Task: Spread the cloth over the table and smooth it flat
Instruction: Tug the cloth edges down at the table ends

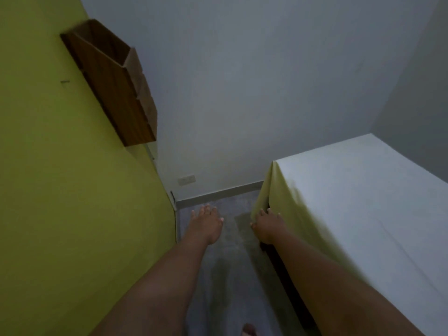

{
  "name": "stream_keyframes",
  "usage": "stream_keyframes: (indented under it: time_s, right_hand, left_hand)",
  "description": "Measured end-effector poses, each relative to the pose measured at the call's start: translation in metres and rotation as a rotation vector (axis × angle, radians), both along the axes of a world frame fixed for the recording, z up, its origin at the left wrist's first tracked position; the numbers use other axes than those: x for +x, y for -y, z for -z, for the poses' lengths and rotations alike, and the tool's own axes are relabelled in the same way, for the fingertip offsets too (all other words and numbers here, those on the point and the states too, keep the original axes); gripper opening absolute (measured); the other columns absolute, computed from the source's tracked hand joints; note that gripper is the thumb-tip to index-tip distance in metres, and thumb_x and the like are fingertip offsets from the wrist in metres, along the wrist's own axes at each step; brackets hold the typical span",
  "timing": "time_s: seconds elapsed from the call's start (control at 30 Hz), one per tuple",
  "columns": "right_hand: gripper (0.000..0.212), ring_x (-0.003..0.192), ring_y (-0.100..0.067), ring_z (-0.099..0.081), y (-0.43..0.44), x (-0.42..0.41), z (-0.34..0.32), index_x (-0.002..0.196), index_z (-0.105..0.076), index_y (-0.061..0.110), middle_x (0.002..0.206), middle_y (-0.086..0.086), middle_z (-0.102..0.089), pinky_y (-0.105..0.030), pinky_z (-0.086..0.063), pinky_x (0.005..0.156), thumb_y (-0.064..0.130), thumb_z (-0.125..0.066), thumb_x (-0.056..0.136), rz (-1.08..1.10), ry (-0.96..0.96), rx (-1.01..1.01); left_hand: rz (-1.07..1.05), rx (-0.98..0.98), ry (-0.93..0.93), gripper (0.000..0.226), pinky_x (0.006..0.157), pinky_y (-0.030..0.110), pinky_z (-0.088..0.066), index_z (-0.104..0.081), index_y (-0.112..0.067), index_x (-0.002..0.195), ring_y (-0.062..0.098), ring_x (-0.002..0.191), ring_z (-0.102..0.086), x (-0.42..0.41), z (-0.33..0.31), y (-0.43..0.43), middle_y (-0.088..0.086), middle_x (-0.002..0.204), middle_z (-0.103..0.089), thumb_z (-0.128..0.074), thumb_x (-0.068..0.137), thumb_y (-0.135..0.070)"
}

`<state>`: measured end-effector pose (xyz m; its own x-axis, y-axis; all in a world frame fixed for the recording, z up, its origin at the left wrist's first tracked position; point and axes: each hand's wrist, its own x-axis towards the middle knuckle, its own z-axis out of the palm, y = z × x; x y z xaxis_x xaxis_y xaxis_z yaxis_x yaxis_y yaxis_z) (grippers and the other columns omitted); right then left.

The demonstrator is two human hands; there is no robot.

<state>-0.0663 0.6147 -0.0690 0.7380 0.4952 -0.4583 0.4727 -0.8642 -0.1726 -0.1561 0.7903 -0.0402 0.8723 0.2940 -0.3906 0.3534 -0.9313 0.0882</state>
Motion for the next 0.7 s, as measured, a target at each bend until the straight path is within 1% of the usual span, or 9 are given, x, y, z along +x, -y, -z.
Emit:
stream_keyframes:
  time_s: [0.1, 0.23, 0.33, 0.4, 0.5, 0.6, 0.7]
  right_hand:
    - [0.054, 0.147, -0.031, -0.009, -0.027, 0.053, -0.004, 0.149, -0.021, 0.007, 0.159, -0.011, -0.015, -0.053, -0.011, 0.117, 0.033, -0.025, 0.101, 0.009, 0.035, 0.022]
    - [0.053, 0.145, -0.031, -0.015, -0.056, 0.114, -0.010, 0.147, -0.026, 0.007, 0.159, -0.012, -0.017, -0.053, -0.014, 0.115, 0.033, -0.028, 0.100, 0.030, 0.048, 0.014]
    - [0.055, 0.145, -0.030, -0.014, -0.074, 0.164, -0.008, 0.147, -0.025, 0.006, 0.159, -0.012, -0.015, -0.051, -0.016, 0.115, 0.035, -0.027, 0.100, 0.100, 0.052, 0.012]
    - [0.055, 0.145, -0.031, -0.014, -0.083, 0.196, -0.005, 0.147, -0.026, 0.005, 0.158, -0.013, -0.017, -0.050, -0.019, 0.115, 0.035, -0.027, 0.100, 0.145, 0.068, 0.016]
    - [0.055, 0.146, -0.031, -0.014, -0.096, 0.241, 0.000, 0.147, -0.025, 0.006, 0.158, -0.013, -0.017, -0.050, -0.016, 0.116, 0.034, -0.026, 0.100, 0.229, 0.073, 0.016]
    - [0.056, 0.147, -0.029, -0.009, -0.102, 0.279, 0.003, 0.149, -0.021, 0.007, 0.160, -0.011, -0.012, -0.050, -0.009, 0.118, 0.035, -0.026, 0.101, 0.316, 0.063, 0.014]
    - [0.056, 0.147, -0.029, -0.008, -0.099, 0.311, 0.004, 0.149, -0.019, 0.006, 0.160, -0.011, -0.012, -0.050, -0.008, 0.118, 0.034, -0.025, 0.101, 0.431, 0.096, 0.022]
  left_hand:
    - [0.030, 0.033, 0.014, 0.059, 0.119, 0.048, -0.001, -0.008, -0.009, 0.153, 0.025, 0.149, -0.001, 0.059, -0.009, -0.025, 0.011, 0.161, -0.001, -0.017, 0.103, -0.040]
    - [0.091, 0.011, 0.005, 0.058, 0.119, 0.049, -0.003, -0.008, -0.009, 0.152, 0.026, 0.149, -0.002, 0.128, -0.014, -0.053, 0.012, 0.161, -0.002, -0.017, 0.103, -0.039]
    - [0.127, 0.013, -0.018, 0.058, 0.119, 0.049, -0.003, -0.009, -0.009, 0.152, 0.027, 0.149, -0.001, 0.185, -0.009, -0.075, 0.012, 0.161, -0.002, -0.018, 0.103, -0.039]
    - [0.181, 0.005, -0.019, 0.058, 0.119, 0.049, -0.002, -0.010, -0.010, 0.152, 0.027, 0.149, -0.001, 0.226, -0.005, -0.087, 0.012, 0.161, -0.002, -0.018, 0.103, -0.039]
    - [0.276, -0.003, -0.005, 0.058, 0.119, 0.049, -0.002, -0.010, -0.010, 0.152, 0.026, 0.149, 0.000, 0.293, 0.003, -0.105, 0.011, 0.161, -0.001, -0.018, 0.103, -0.039]
    - [0.376, 0.011, -0.023, 0.058, 0.119, 0.050, -0.001, -0.008, -0.010, 0.152, 0.026, 0.149, 0.001, 0.350, 0.007, -0.117, 0.011, 0.161, 0.000, -0.018, 0.103, -0.038]
    - [0.481, 0.018, -0.042, 0.058, 0.119, 0.050, 0.000, -0.008, -0.010, 0.153, 0.026, 0.149, 0.001, 0.402, 0.011, -0.118, 0.012, 0.161, 0.001, -0.017, 0.103, -0.038]
